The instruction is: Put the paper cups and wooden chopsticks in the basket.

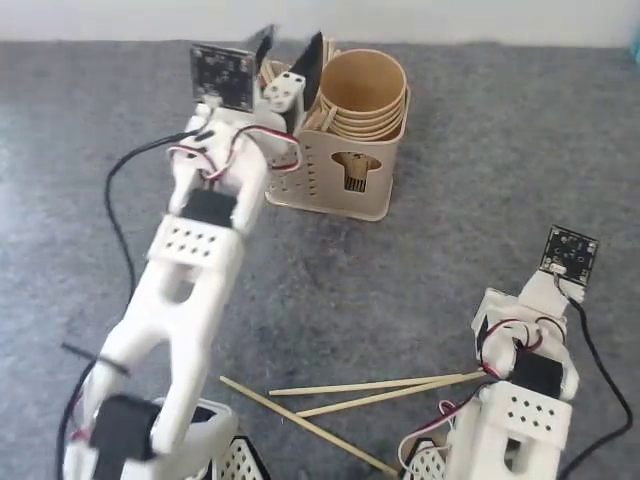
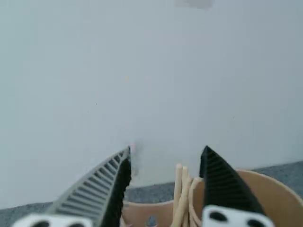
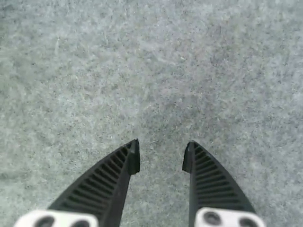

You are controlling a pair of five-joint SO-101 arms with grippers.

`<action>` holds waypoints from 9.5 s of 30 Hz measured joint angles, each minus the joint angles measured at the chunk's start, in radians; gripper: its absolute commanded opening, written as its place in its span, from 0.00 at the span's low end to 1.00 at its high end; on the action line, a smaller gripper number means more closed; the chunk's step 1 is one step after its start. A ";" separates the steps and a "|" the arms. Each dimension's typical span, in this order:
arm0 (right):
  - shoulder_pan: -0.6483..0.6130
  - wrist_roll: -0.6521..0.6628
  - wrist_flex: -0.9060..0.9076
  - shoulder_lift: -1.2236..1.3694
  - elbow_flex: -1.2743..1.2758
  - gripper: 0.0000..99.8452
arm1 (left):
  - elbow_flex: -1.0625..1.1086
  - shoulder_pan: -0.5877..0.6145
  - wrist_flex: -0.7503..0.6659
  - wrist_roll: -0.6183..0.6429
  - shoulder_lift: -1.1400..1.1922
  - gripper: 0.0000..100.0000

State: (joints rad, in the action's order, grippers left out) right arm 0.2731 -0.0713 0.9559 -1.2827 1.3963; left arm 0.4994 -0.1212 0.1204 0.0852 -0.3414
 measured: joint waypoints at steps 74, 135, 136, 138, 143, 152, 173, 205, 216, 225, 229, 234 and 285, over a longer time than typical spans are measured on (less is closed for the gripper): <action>-1.602 -0.006 -0.463 1.031 -0.365 0.01 | -0.436 1.428 0.690 -0.063 0.402 0.26; -0.786 0.058 -1.398 1.165 -1.240 0.01 | 0.833 0.614 0.804 0.052 -0.911 0.26; -0.786 0.058 -1.398 1.212 -1.277 0.01 | 0.864 0.601 0.804 0.052 -0.965 0.26; -0.786 0.061 -1.398 1.292 -1.329 0.03 | 0.913 0.595 0.801 0.054 -1.076 0.26; -0.776 0.061 -1.275 1.350 -1.372 0.12 | 1.019 0.585 0.801 0.032 -1.301 0.26; -0.778 0.061 -1.031 1.260 -1.376 0.06 | 1.033 0.523 0.844 0.015 -1.430 0.26; -0.407 -0.061 0.477 0.430 -1.304 0.01 | 0.985 0.147 1.063 -0.232 -1.430 0.26; 0.351 0.002 -0.345 0.298 0.087 0.01 | 0.474 -0.750 1.059 -0.505 -0.181 0.26; 0.528 -0.058 -0.413 0.295 0.087 0.01 | 0.420 -0.821 0.809 -0.416 0.167 0.26; 0.569 -0.071 -0.416 0.295 0.087 0.01 | 0.330 -0.789 0.801 -0.321 0.273 0.13; 0.569 -0.074 -0.416 0.295 0.087 0.01 | 0.325 -0.829 0.801 -0.318 0.275 0.02; 0.569 -0.074 -0.416 0.295 0.087 0.01 | 0.324 -0.842 0.798 -0.316 0.281 0.01; 0.621 -0.126 -0.416 0.295 0.087 0.01 | 0.064 -0.247 0.924 -0.265 -0.644 0.01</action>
State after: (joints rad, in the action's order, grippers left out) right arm 0.8945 -0.1972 0.5401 -0.9881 1.4837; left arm 0.5639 -0.3682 1.0441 -0.1803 -0.9858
